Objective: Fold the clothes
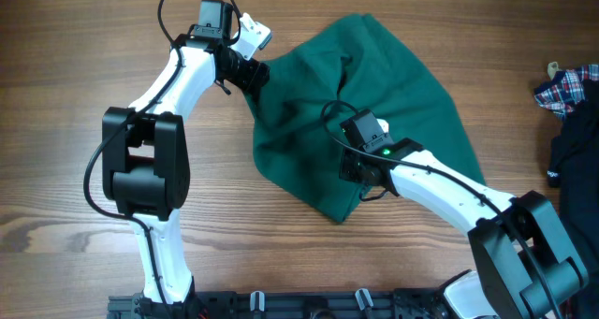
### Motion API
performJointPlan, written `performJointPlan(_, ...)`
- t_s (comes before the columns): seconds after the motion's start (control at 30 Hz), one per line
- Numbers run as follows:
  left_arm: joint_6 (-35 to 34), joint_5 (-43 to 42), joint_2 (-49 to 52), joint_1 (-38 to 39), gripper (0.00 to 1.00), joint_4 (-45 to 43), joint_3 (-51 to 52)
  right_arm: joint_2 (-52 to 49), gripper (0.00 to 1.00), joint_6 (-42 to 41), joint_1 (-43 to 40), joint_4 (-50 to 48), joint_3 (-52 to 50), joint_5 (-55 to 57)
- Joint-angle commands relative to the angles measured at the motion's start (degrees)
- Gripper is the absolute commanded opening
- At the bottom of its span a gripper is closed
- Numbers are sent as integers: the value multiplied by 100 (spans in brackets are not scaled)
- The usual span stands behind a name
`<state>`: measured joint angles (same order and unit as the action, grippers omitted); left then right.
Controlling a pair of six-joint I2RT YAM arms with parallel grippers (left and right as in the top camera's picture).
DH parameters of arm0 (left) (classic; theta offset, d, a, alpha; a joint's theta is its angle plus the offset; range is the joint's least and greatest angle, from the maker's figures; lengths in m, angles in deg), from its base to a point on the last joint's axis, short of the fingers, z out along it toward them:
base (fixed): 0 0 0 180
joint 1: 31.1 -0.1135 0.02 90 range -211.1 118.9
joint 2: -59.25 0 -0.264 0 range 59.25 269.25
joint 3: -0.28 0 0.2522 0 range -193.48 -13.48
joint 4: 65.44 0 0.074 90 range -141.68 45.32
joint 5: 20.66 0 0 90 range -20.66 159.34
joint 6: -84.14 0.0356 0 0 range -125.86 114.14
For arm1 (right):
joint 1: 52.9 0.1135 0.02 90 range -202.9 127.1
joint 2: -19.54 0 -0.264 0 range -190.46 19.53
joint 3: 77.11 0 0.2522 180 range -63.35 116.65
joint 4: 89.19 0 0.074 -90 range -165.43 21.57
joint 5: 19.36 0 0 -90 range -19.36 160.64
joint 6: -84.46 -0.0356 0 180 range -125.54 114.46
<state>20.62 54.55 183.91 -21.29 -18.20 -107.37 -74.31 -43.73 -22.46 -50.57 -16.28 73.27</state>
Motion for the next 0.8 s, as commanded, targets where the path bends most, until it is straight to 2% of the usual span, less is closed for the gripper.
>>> performJointPlan(0.0,9,55,72,-33,78,15,-74,31,36,76,-15,-197,-166,90)
performJointPlan(0.07,9,55,72,-33,78,15,-74,31,20,197,-15,-234,-166,81)
performJointPlan(0.1,9,55,72,-33,78,15,-74,31,4,232,-15,-260,-166,59)
performJointPlan(0.23,7,55,70,-33,75,-28,-74,92,4,522,-15,-46,68,-11)
performJointPlan(0.27,-50,55,57,-33,79,-48,-74,201,4,527,-15,94,186,-15)
performJointPlan(0.37,-750,52,-42,-33,70,-225,-76,640,4,518,-15,210,299,-7)
performJointPlan(0.4,-881,52,-87,-33,70,-269,-76,804,4,522,-15,221,299,-7)
performJointPlan(0.47,-894,55,-122,-33,87,-282,-76,984,4,522,-13,240,299,-7)
performJointPlan(0.57,-715,52,-50,-33,99,-251,-74,984,4,520,-13,262,297,-7)
performJointPlan(0.77,-590,-85,153,-44,100,-247,-74,984,4,516,-13,264,297,-4)
